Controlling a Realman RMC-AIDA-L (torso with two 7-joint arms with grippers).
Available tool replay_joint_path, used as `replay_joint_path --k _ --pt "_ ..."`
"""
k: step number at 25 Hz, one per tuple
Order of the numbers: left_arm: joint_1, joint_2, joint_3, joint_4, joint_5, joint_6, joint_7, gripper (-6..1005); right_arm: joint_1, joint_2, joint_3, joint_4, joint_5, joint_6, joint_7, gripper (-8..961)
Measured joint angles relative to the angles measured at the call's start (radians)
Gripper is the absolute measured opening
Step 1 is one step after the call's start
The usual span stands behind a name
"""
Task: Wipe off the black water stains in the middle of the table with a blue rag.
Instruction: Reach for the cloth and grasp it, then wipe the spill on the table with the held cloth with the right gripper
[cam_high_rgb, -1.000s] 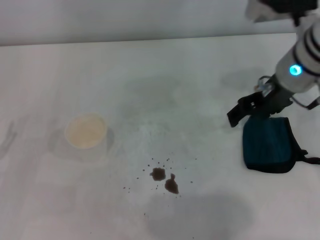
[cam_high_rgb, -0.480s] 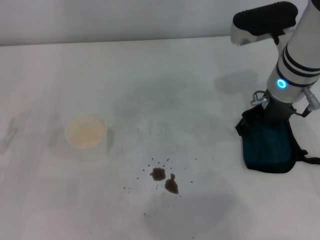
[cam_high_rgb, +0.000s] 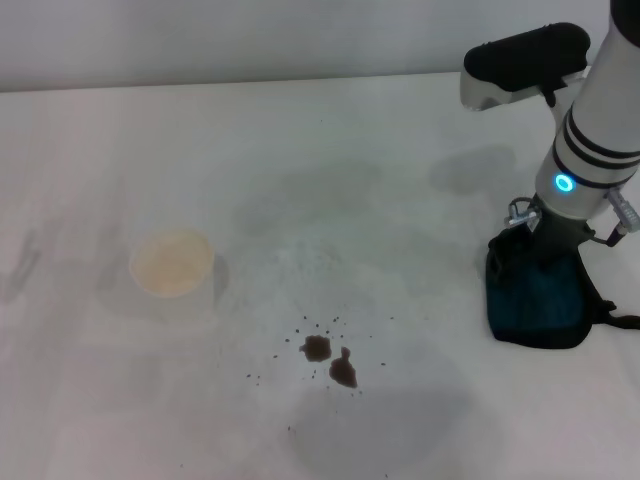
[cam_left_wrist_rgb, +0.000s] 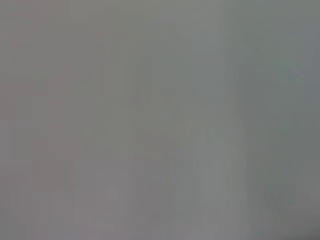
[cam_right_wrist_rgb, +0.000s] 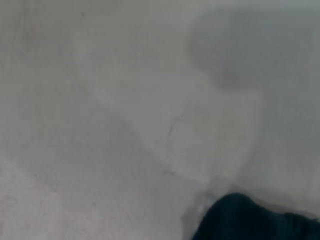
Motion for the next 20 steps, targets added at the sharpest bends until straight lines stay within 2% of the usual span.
replay_joint_path --k 5,11,16,20 --pt "-0.001 0.0 0.0 0.003 0.0 -0.007 0.0 878 0.0 0.001 -0.02 0.001 -0.001 -0.003 -0.013 602" --pt "-0.003 -0.001 0.0 0.003 0.0 -0.007 0.0 877 -0.004 0.001 -0.022 -0.005 0.0 -0.012 -0.019 376" --pt "-0.005 -0.001 0.0 0.003 0.0 -0.007 0.001 878 -0.003 0.006 -0.034 -0.021 0.012 -0.021 -0.025 138" --pt "-0.01 -0.001 0.0 0.004 0.0 -0.007 0.014 878 -0.008 0.008 -0.082 -0.103 0.082 -0.036 -0.025 109"
